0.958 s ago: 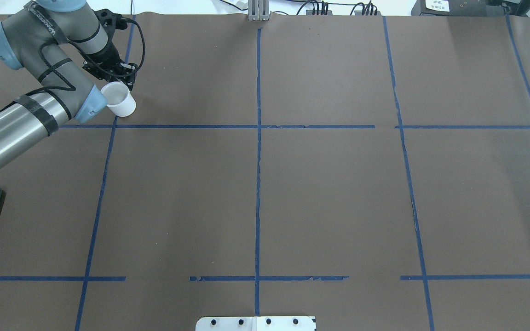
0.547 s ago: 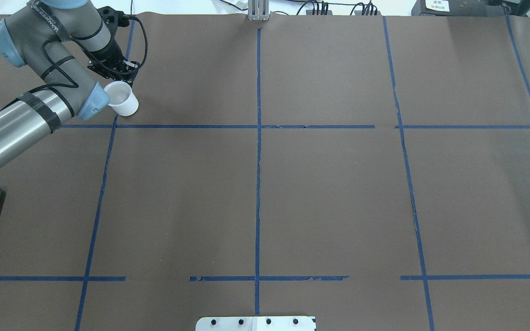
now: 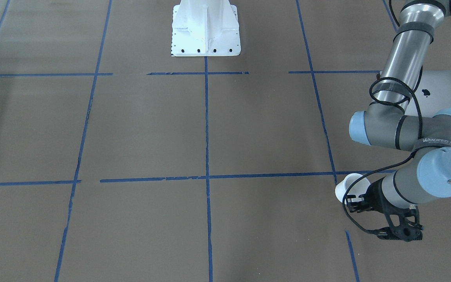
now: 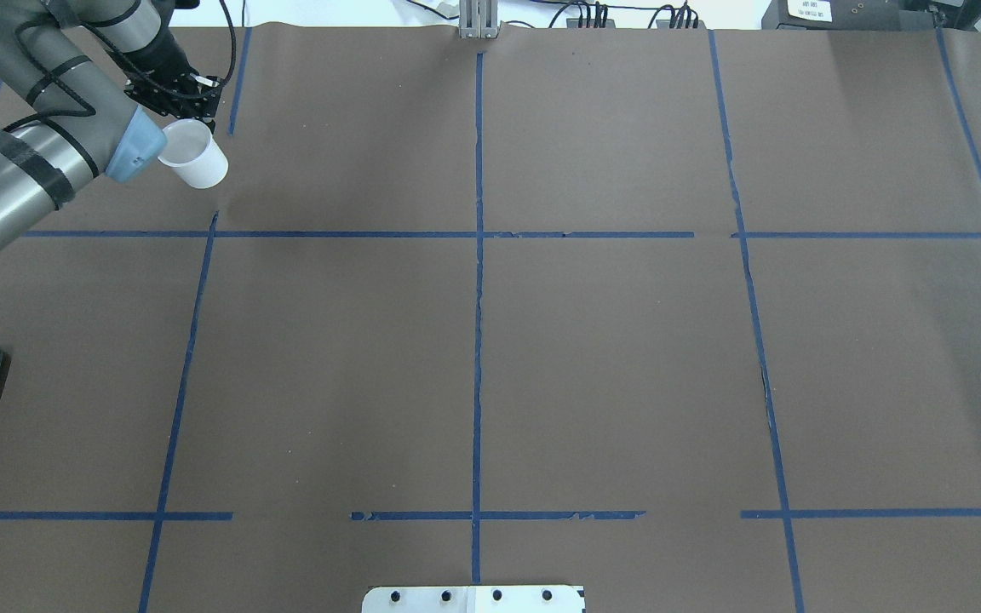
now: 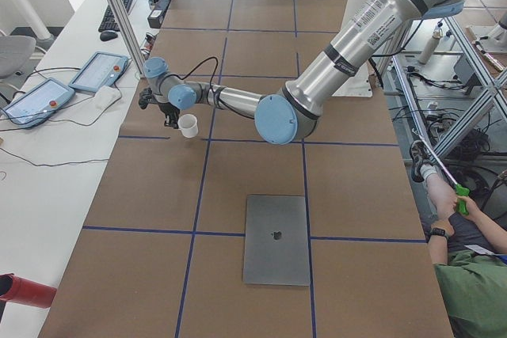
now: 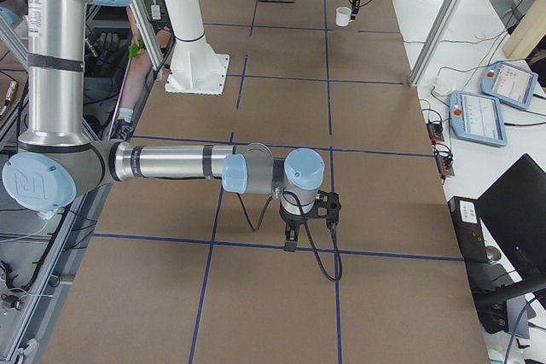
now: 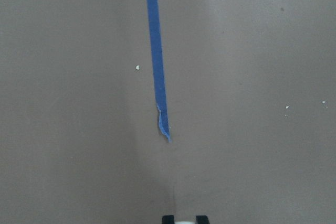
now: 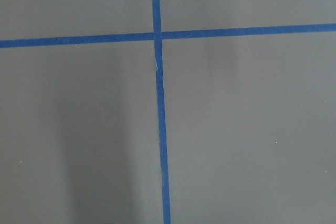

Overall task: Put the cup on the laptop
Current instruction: 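Lift the mug with the left gripper and carry it toward the laptop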

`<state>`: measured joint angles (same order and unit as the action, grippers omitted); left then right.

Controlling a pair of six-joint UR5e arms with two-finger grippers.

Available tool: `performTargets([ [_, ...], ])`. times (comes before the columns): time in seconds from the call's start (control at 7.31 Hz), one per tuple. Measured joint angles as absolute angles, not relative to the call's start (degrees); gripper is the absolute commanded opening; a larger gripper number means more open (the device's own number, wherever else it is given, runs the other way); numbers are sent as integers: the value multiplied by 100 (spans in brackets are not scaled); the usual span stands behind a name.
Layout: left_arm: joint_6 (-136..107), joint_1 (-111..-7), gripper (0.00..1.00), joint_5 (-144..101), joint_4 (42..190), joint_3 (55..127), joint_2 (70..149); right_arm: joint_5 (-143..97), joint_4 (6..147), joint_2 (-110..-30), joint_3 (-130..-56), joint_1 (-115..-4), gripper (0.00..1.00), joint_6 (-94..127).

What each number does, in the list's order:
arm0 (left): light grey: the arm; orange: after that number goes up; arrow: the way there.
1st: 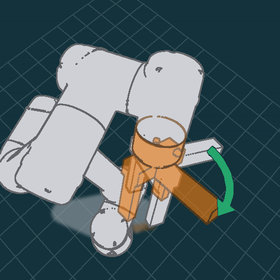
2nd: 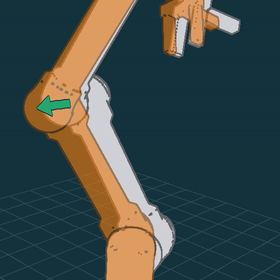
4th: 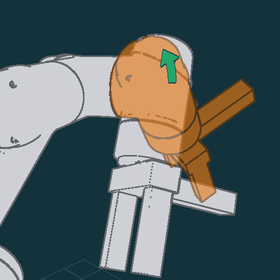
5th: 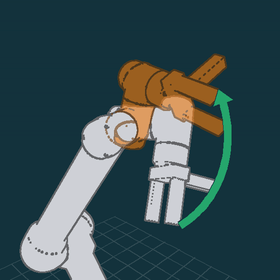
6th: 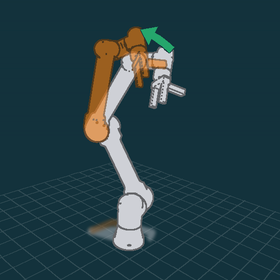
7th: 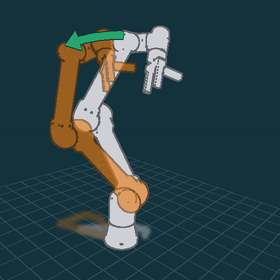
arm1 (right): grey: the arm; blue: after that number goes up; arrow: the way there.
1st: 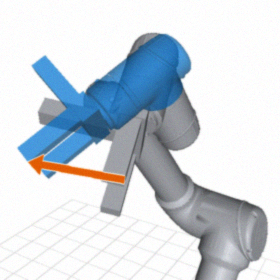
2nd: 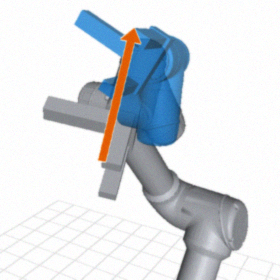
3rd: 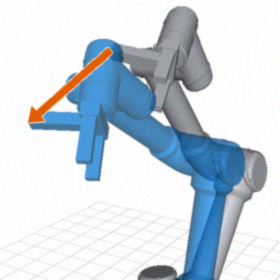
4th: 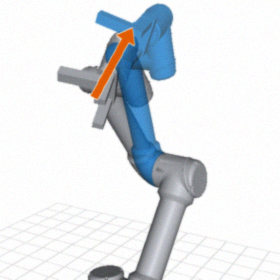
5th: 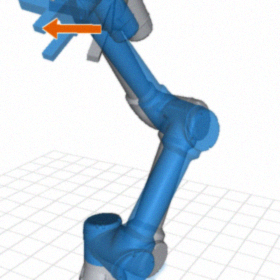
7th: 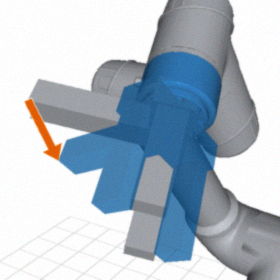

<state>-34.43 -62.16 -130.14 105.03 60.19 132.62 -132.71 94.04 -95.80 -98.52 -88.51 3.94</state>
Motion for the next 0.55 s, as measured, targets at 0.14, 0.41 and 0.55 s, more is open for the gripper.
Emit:
performTargets([
  [0.14, -3285, -6309, 0, -13023, 9991, 6605, 12997, -13272, 9404, -9580, -9853, -8851, 100, 392],
  [0.41, -3178, -6478, 0, -13003, 9066, 8044, 12248, -13272, 9404, -9580, -9853, -8851, 100, 391],
  [0.55, -3164, -6535, 0, -12989, 8840, 8718, 11761, -13271, 9404, -9580, -9853, -8851, 100, 393],
])
